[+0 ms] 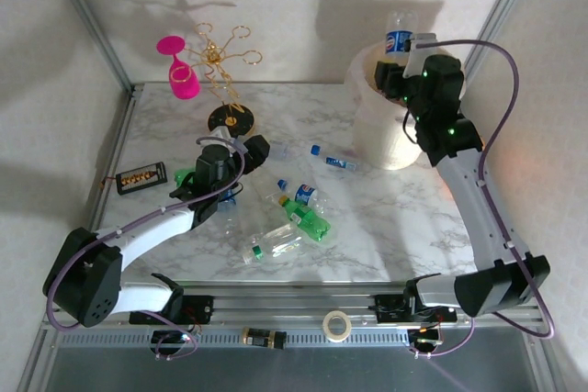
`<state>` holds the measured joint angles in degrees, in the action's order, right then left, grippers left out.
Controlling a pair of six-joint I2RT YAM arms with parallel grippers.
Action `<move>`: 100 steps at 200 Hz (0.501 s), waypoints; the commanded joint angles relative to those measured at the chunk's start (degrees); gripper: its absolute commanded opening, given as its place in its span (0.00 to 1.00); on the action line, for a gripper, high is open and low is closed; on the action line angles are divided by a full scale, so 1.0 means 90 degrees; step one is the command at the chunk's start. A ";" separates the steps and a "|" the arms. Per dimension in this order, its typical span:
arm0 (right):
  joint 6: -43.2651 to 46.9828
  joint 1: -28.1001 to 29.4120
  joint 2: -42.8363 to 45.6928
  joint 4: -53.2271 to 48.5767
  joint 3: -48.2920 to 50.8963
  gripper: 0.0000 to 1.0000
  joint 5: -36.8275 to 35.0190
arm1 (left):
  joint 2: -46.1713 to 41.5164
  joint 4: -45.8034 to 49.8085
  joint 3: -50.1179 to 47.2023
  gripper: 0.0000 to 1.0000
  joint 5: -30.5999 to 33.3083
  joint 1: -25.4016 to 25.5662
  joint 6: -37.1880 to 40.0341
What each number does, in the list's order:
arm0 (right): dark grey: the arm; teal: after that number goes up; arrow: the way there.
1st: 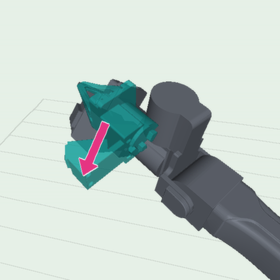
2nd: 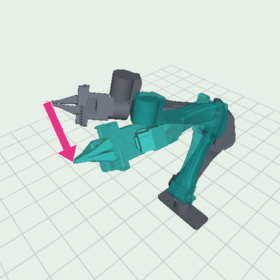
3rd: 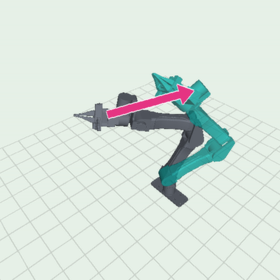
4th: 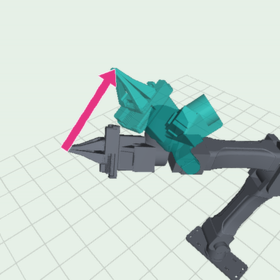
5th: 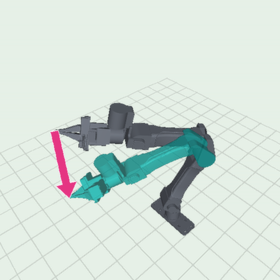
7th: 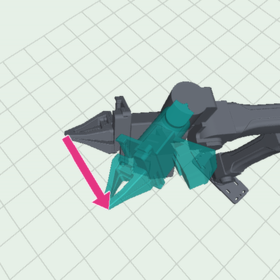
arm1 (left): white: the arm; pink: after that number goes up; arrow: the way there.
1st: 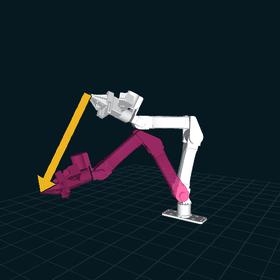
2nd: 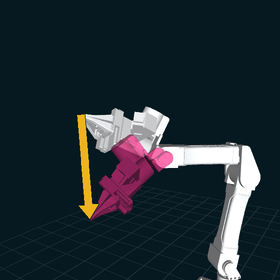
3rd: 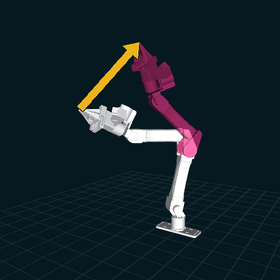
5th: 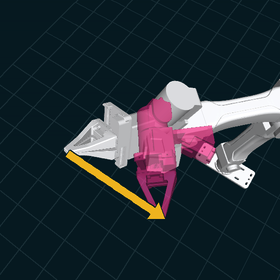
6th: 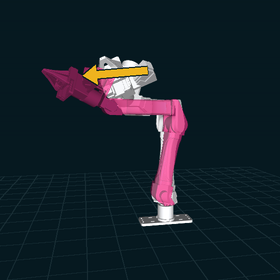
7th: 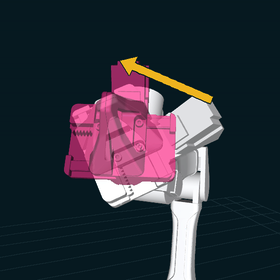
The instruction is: Put the plastic bottles in the bin
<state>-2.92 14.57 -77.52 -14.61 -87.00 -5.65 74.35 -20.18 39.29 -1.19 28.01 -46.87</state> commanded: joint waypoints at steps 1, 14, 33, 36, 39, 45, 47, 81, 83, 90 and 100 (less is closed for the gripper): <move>0.0150 -0.0188 -0.0323 -0.0246 -0.0358 0.43 -0.0559 | -0.0158 0.0133 -0.0028 1.00 -0.0051 -0.0046 0.0216; 0.0134 -0.0277 -0.0481 -0.0288 -0.0437 0.43 -0.0677 | -0.0246 0.0339 -0.0065 1.00 0.0019 -0.0046 0.0255; 0.0083 -0.0413 -0.0693 -0.0331 -0.0535 0.44 -0.0634 | -0.0344 0.0364 -0.0141 1.00 0.0088 -0.0046 0.0270; 0.0072 -0.0440 -0.0728 -0.0347 -0.0546 0.44 -0.0603 | -0.0352 0.0367 -0.0153 1.00 0.0093 -0.0046 0.0267; 0.0057 -0.0464 -0.0760 -0.0344 -0.0561 0.44 -0.0573 | -0.0367 0.0368 -0.0164 1.00 0.0101 -0.0046 0.0259; 0.0033 -0.0502 -0.0829 -0.0382 -0.0590 0.44 -0.0528 | -0.0379 0.0368 -0.0184 1.00 0.0112 -0.0046 0.0248; 0.0027 -0.0508 -0.0839 -0.0385 -0.0598 0.44 -0.0517 | -0.0387 0.0360 -0.0193 1.00 0.0113 -0.0046 0.0255; -0.0047 -0.0624 -0.1187 -0.0594 -0.0741 0.46 -0.0318 | -0.0406 0.0348 -0.0243 0.99 0.0103 -0.0046 0.0217; -0.0054 -0.0630 -0.1203 -0.0598 -0.0743 0.46 -0.0317 | -0.0408 0.0348 -0.0244 1.00 0.0103 -0.0046 0.0225; -0.0061 -0.0640 -0.1237 -0.0609 -0.0734 0.47 -0.0301 | -0.0409 0.0353 -0.0244 1.00 0.0103 -0.0046 0.0223; -0.0076 -0.0642 -0.1278 -0.0604 -0.0716 0.50 -0.0300 | -0.0409 0.0359 -0.0244 1.00 0.0110 -0.0046 0.0225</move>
<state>-2.76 9.10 -88.12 -19.20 -91.35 -8.97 71.88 -17.56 37.56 -0.89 28.01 -46.00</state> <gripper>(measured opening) 0.530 0.995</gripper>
